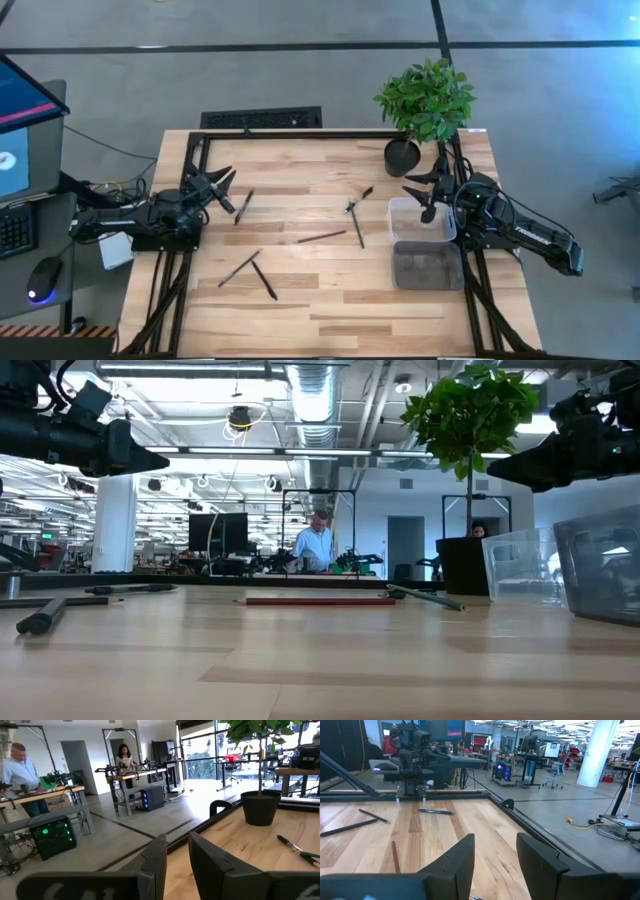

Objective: Sort pens & pencils

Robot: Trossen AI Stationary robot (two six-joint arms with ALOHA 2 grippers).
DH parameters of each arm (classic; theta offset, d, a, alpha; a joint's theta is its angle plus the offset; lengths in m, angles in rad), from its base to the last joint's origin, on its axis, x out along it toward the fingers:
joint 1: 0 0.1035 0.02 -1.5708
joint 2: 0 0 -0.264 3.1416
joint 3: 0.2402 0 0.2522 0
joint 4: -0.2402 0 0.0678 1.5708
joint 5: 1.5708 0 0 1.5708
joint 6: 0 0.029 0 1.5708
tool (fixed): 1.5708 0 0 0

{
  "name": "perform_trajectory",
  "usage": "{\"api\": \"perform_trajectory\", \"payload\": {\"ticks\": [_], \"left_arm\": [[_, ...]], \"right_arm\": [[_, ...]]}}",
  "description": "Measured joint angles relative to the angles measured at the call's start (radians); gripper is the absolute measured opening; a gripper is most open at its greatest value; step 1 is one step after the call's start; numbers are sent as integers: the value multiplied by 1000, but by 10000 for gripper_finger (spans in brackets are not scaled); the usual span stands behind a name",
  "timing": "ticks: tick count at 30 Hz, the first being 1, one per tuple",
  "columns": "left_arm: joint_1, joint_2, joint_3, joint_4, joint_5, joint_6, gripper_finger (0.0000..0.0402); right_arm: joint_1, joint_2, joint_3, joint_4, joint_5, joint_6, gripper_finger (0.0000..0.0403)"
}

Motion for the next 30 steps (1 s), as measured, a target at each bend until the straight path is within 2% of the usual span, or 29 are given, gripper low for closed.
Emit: {"api": "perform_trajectory", "payload": {"ticks": [24,30], "left_arm": [[0,0,0,0,0,0,73],[0,0,0,0,0,-9,73]], "right_arm": [[0,0,0,0,0,0,170],[0,0,0,0,1,57,170]]}}
